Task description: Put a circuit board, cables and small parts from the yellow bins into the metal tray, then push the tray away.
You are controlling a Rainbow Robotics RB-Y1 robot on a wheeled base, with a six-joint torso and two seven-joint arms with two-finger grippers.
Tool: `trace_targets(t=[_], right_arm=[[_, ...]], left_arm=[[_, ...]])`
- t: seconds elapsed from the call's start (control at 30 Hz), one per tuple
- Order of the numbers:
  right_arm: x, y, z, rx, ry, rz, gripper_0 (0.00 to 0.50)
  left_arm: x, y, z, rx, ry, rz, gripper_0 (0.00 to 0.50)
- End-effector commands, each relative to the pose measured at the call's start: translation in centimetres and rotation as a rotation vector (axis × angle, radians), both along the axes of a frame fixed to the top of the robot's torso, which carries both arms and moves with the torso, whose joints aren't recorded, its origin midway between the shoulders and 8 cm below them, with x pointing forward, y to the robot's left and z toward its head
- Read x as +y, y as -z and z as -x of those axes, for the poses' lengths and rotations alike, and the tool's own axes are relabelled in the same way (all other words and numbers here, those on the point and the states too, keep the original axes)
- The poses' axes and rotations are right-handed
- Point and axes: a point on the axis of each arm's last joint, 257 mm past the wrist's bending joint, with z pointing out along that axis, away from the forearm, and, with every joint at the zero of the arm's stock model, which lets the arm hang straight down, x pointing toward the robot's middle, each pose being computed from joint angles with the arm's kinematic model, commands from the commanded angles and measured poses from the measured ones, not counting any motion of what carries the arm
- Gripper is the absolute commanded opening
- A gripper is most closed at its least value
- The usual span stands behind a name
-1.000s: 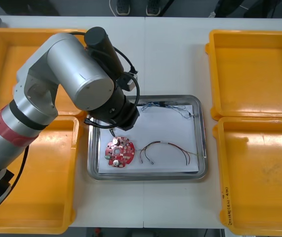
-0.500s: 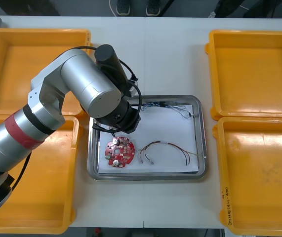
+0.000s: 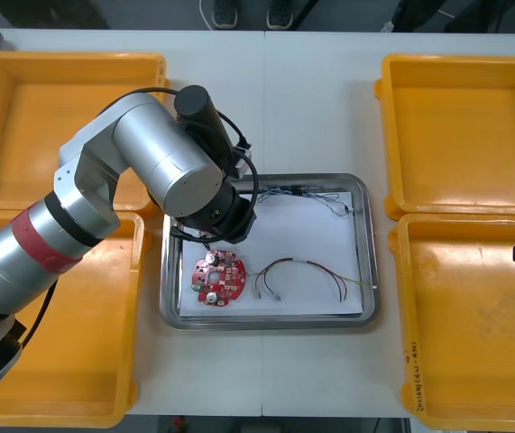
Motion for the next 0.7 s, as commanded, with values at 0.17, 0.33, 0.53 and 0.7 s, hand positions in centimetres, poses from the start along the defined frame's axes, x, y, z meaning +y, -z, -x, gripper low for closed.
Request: trace_targets(t=[0.17, 0.33, 0.53, 0.7], right_arm=[[-0.51, -0.02, 0.91, -0.008, 0.05, -0.02, 0.5], [-0.54, 0.01, 0.91, -0.007, 0.056, -0.02, 0.5], [-0.51, 0.09, 0.95, -0.005, 0.06, -0.023, 0.5], [-0.53, 0.04, 0.91, -0.005, 0.062, -0.022, 0.5]], left_arm=[[-2.24, -1.63, -0.77, -0.042, 0.001, 0.034, 0.003], [-2.31, -1.69, -0.77, -0.044, 0.0, 0.037, 0.29], [-2.48, -1.76, -0.84, -0.046, -0.004, 0.046, 0.5], [-2.8, -2.14, -0.61, -0.047, 0.002, 0.058, 0.5]])
